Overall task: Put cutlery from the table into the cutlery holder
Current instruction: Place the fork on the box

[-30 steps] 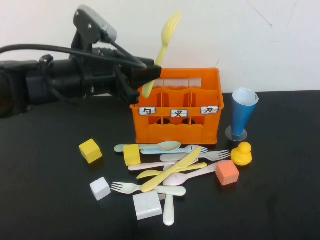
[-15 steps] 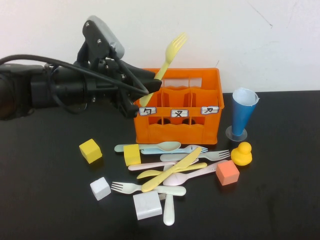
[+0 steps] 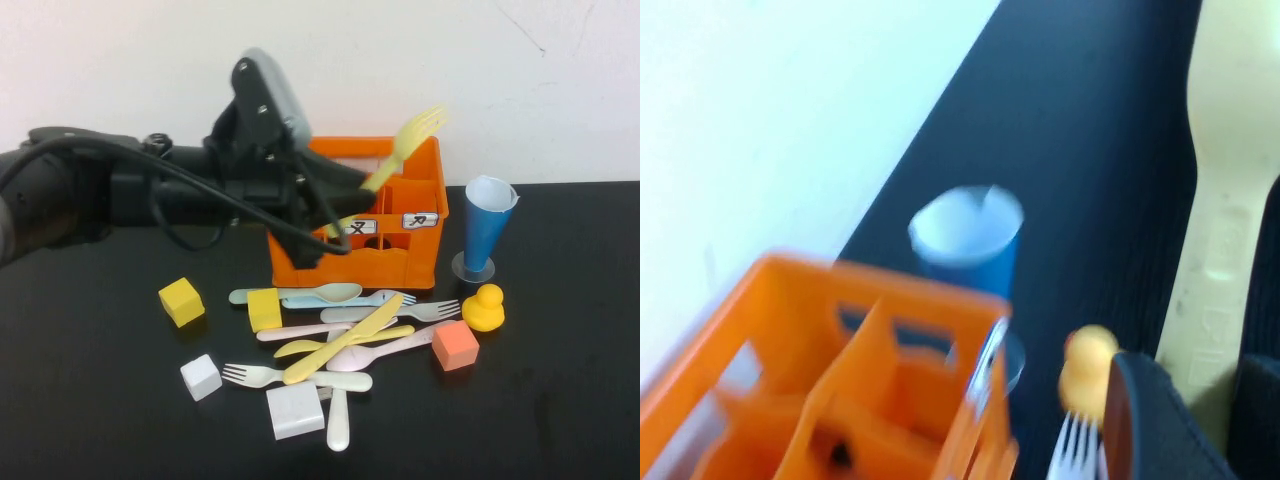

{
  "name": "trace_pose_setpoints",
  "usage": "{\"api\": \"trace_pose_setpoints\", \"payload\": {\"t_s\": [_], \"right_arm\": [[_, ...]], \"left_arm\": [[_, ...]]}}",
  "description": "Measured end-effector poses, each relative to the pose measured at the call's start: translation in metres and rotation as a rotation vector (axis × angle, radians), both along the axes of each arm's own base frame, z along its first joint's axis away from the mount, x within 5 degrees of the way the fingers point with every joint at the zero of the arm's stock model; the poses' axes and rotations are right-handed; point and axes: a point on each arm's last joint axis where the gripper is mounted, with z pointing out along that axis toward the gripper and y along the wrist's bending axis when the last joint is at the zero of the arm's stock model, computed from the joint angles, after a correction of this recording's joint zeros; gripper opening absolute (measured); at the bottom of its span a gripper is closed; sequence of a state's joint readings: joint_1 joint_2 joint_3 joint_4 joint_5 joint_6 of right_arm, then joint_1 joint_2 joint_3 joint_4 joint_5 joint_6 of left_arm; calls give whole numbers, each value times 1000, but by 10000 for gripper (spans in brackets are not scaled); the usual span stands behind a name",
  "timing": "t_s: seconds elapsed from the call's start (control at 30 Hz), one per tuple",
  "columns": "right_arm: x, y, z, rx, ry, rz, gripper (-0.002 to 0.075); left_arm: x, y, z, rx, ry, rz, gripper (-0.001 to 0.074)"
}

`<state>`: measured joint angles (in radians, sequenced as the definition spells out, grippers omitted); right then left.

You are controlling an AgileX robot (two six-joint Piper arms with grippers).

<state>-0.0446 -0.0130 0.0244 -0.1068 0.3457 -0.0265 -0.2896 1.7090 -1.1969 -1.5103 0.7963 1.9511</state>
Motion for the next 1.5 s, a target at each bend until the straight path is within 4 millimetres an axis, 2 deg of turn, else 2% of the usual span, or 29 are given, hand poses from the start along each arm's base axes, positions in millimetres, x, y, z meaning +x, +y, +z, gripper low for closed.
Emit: {"api": "trace_pose_setpoints", "payload": {"t_s": [0.17,0.6,0.77,1.0,1.17,1.3,1.5], "right_arm": [[0,0,0,0,0,0,-3],[0,0,0,2,0,0,-3],[0,0,0,2,0,0,-3],[0,0,0,2,0,0,-3],[0,0,0,2,0,0,-3],[0,0,0,2,-2,0,-3],[0,0,0,2,-2,0,-3]], "left_arm": [[-4,-9,14,-137,28,5,144],[-2,-9,18,-138,-29,1,144],[-9,-14,19,-143,-32,-66,144],[-24,-24,9,-24,-61,-224,144],[-33,-27,2,167,-122,-273,144],[-38,-30,6,279,-153,-217,144],[-30,-27,4,384,-105,7,144]]}}
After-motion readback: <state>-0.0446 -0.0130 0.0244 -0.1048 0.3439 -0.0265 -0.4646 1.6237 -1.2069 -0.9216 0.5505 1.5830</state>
